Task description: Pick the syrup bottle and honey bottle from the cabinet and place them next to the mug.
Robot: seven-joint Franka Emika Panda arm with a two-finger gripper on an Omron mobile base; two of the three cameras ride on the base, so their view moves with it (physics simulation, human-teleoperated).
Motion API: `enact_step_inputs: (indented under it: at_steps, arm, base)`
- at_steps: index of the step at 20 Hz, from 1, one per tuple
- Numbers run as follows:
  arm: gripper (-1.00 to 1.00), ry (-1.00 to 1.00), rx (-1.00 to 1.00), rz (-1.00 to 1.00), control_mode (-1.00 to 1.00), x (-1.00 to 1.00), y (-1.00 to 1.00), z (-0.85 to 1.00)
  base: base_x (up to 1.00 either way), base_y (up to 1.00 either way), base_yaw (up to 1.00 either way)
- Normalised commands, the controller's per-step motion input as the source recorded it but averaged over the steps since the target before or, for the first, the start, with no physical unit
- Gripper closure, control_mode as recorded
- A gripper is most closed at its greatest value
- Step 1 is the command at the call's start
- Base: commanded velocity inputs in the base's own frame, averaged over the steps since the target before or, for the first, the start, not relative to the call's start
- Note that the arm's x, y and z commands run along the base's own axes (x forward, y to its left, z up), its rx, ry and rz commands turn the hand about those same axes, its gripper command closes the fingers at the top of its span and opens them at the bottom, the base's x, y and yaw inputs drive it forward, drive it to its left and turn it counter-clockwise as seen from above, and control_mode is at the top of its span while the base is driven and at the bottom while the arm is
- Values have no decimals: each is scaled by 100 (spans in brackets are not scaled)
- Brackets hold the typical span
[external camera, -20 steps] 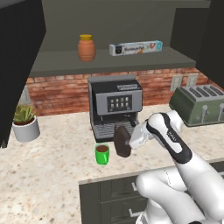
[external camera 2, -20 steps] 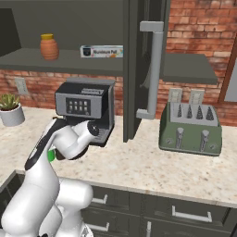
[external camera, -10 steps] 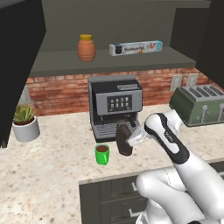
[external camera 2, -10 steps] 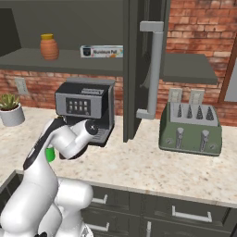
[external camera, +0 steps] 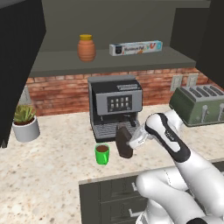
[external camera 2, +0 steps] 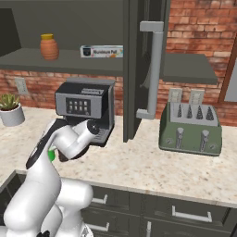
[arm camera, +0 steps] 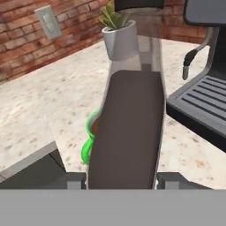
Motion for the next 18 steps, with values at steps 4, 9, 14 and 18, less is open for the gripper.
enact_step_inputs:
  at_steps: [4, 9, 14, 18]
  arm:
    - [100, -9, 3, 17, -100, 0, 0, -47]
    - [100, -21, 11, 18, -100, 0, -6, -72]
    - [100, -25, 17, 9, -100, -3, -2, -62]
    - [100, -19, 13, 8, -100, 0, 0, -39]
  base:
    - [0, 0, 0]
    - [0, 0, 0]
    - [0, 0, 0]
    - [0, 0, 0]
